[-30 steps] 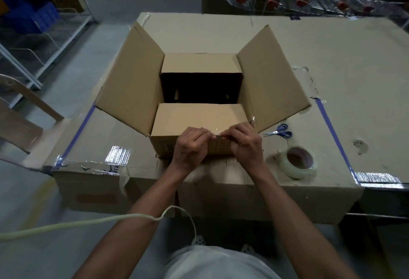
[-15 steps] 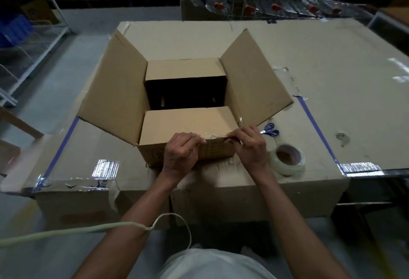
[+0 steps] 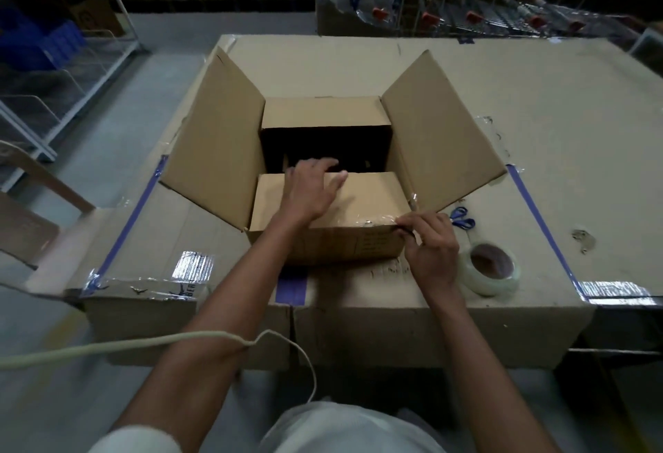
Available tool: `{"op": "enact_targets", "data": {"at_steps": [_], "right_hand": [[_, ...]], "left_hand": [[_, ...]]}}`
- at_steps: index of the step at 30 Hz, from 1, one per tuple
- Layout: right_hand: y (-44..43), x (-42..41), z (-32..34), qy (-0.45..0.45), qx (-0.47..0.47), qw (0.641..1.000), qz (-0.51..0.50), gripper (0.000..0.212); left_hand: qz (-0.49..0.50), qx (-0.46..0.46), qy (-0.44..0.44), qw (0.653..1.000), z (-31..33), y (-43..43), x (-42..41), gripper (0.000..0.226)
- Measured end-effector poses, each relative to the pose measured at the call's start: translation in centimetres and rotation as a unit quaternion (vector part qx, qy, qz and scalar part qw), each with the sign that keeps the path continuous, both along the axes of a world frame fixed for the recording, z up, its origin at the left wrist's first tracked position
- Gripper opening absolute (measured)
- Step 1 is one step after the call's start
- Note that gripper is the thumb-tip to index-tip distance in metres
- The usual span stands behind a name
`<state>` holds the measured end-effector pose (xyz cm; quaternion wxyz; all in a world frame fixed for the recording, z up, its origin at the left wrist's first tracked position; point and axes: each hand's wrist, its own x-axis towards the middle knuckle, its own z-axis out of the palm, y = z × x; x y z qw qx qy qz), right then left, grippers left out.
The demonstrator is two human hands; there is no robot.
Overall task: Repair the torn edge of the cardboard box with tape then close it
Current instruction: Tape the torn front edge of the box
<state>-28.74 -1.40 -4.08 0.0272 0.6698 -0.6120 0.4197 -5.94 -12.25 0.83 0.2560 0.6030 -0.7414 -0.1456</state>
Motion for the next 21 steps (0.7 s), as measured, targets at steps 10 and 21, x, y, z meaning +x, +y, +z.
{"op": "enact_targets", "data": {"at_steps": [10,21], "right_hand": [[2.0,1.6,-1.9,0.004,-0.102,0.994,-0.026,0.036],[3.1,3.6,-1.2,-0.565,0.095,0.817,-0.067,0.021]], "left_hand": [[0.061,-0.108,0.009,0.992,6.2,-0.8,1.6,0.03],[0.009,-0.396,0.015,0.918,4.8,13.5,2.7,0.015]]}}
